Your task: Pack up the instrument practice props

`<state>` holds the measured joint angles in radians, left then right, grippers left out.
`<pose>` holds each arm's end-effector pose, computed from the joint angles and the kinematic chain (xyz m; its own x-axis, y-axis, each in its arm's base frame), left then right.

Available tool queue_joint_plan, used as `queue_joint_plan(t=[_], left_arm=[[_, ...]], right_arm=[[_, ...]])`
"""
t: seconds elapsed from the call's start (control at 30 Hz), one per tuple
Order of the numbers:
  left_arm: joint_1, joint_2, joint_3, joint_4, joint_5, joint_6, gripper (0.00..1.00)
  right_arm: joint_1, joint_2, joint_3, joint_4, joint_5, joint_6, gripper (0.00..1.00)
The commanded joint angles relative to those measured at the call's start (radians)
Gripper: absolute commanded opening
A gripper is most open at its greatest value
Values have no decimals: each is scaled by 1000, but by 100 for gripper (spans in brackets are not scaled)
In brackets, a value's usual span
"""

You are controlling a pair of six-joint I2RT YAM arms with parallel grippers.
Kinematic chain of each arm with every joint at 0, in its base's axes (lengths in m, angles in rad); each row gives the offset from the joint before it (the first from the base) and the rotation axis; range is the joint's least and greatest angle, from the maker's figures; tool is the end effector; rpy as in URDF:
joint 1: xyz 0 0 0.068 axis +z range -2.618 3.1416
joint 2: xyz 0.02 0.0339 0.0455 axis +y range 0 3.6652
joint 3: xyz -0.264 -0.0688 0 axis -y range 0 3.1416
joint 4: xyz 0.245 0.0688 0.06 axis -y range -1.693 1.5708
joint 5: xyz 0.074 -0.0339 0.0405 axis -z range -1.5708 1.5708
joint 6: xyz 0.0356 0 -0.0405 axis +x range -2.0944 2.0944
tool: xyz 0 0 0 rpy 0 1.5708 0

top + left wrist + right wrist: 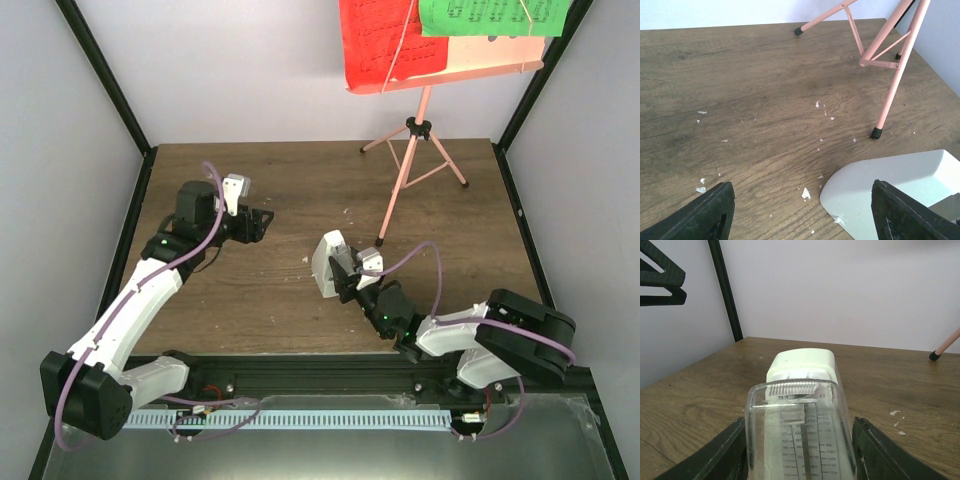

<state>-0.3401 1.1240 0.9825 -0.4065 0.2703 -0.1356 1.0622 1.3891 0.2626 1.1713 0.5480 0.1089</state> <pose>0.2319 -0.0922 0.3200 -0.5591 0.0597 -0.8269 0.4650 0.8483 -0.2532 0.1311 0.1971 0.1824 -0.0318 0.1335 -0.9905 -0.4915 0.8608 0.1318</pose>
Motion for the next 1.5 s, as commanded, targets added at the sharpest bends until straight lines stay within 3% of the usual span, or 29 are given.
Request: queue_joint_plan(t=[0.0,0.83,1.2,1.47], left_arm=[[3,-6,-10,5,-6,8,75],[3,-6,-18,6,-2,6,75],[3,-1,-19,7,-6,7,75],[2,2,-18,6,-8,9,75]], right_arm=[[9,19,18,79,31,-14,52],[8,83,-10,23,31,30,53],[9,140,-16,142,51,-92,53],[8,165,-22,135,24,-70,53]])
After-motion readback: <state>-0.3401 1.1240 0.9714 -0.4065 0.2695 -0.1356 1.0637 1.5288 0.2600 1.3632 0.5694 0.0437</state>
